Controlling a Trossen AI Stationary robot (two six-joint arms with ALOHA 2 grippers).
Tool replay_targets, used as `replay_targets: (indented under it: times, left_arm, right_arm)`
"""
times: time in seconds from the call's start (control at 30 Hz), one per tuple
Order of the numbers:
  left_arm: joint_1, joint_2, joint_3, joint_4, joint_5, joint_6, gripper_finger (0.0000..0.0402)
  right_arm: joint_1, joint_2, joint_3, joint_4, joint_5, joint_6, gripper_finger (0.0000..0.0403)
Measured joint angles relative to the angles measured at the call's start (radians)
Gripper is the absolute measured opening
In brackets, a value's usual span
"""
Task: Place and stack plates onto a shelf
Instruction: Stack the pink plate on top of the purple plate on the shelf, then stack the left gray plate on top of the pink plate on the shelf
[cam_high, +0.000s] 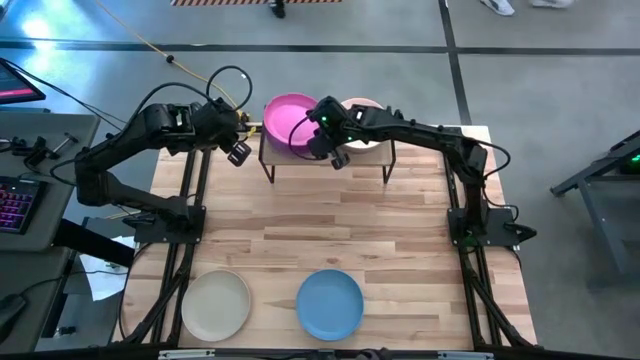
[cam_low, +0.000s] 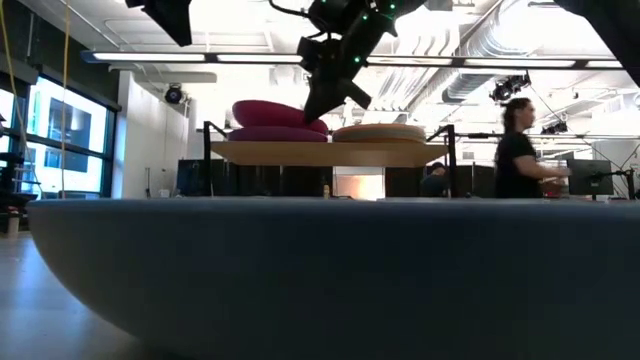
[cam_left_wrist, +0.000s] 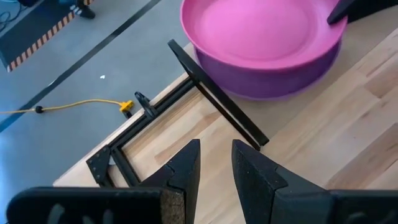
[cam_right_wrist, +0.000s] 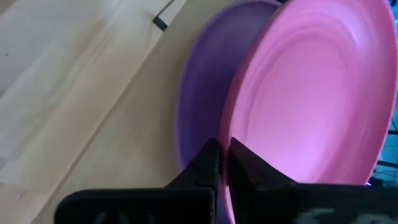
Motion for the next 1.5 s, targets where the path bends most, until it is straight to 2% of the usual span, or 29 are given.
replay_targets:
  times: [0.2, 0.7, 1.13, 1.37, 1.5]
  left_arm:
    - [0.0, 0.0, 0.0, 0.006, 0.0, 0.0, 0.0083]
    - [0.0, 0.0, 0.0, 0.005, 0.0, 0.002, 0.0083]
    - [0.0, 0.0, 0.0, 0.004, 0.0, 0.013, 0.0083]
    - [0.0, 0.0, 0.0, 0.004, 0.0, 0.02, 0.0083]
    - [0.0, 0.0, 0.0, 0.004, 0.03, 0.02, 0.0083]
  right_arm:
    - [0.001, 0.001, 0.0, -0.003, -0.031, 0.001, 0.0]
    - [-0.007, 0.001, 0.0, -0.015, -0.028, -0.006, 0.0003]
    - [-0.006, 0.001, 0.0, 0.0, -0.004, -0.003, 0.0065]
    - [-0.006, 0.002, 0.0, 0.044, 0.042, 0.038, 0.009]
    - [-0.002, 0.004, 0.0, 0.055, 0.118, 0.091, 0.0092]
